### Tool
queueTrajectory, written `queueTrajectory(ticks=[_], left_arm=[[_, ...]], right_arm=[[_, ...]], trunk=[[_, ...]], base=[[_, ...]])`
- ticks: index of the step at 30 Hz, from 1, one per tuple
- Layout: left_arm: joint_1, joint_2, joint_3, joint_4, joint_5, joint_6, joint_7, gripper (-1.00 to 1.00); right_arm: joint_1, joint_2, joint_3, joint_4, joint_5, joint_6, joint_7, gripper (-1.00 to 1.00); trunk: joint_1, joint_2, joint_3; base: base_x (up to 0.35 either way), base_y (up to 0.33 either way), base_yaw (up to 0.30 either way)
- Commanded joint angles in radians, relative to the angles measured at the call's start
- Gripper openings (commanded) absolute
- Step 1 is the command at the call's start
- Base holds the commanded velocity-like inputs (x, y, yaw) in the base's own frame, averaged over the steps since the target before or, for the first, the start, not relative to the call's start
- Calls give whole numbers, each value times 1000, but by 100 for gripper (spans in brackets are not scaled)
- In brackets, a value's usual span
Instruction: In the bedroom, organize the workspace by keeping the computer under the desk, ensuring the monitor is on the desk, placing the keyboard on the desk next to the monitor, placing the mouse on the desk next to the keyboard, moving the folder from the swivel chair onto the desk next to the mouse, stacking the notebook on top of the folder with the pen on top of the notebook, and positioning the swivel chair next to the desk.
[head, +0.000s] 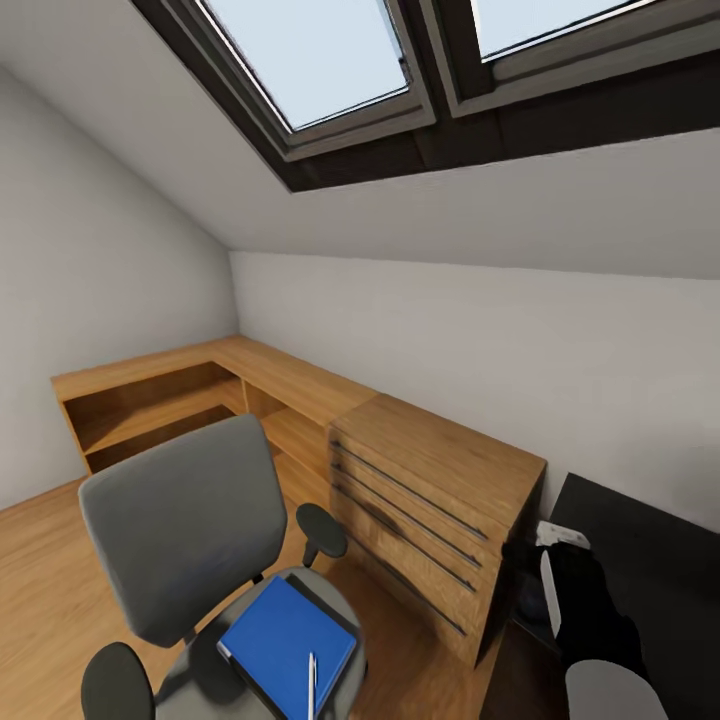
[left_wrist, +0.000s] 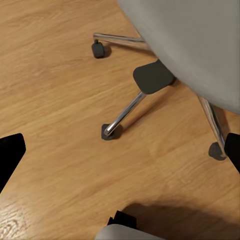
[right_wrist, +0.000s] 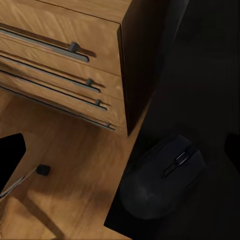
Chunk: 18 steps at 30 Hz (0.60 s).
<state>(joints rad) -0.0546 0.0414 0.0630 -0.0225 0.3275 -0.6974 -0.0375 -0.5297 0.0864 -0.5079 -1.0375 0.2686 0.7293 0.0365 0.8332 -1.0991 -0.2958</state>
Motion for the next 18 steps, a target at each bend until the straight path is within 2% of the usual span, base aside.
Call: queueTrajectory(ticks=[1, 12, 18], left_arm=[[-1, 0, 6, 1, -1, -2, -4, 100], [-1, 0, 6, 1, -1, -2, -4, 100], [-1, 0, 6, 1, -1, -3, -4, 100]], right_arm=[[-1, 1, -6, -2, 5, 4, 4, 100], [-1, 2, -19, -2, 5, 4, 5, 100], [-1, 3, -20, -3, 6, 4, 5, 100]], trunk=[[0, -1, -1], [0, -1, 8], [0, -1, 9]], base=[[0, 0, -47], [0, 0, -125], [0, 0, -44]])
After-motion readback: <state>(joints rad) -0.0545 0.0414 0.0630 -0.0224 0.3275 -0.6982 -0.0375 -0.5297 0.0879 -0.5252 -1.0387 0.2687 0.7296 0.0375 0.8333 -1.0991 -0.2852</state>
